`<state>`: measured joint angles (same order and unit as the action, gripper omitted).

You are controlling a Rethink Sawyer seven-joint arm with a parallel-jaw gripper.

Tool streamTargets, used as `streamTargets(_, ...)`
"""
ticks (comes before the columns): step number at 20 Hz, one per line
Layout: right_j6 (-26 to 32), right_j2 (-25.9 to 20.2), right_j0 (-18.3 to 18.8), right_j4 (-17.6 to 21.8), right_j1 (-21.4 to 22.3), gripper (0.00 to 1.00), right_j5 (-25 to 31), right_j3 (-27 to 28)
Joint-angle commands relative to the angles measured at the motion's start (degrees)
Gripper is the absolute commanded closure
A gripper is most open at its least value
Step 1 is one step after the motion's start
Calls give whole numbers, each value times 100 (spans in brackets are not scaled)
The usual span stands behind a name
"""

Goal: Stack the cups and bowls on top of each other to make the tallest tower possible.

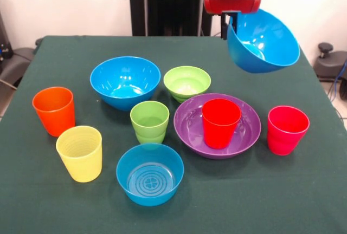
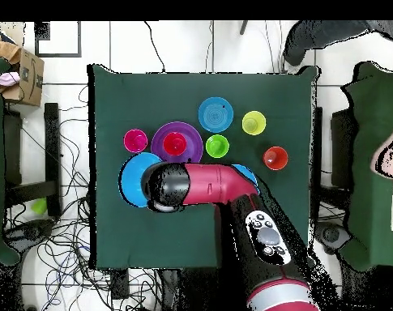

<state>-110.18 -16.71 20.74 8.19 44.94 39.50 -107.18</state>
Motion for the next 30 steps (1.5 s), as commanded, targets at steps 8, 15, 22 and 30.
streamTargets(8, 344, -645, 212, -131, -303, 100, 1013, 680)
streamTargets(15, 361, -748, 276, -109, -418, 100, 1136, 845)
streamTargets(22, 383, -816, 339, -74, -348, 100, 1520, 1035)
streamTargets(30, 514, -800, 379, 155, -573, 100, 1607, 1416)
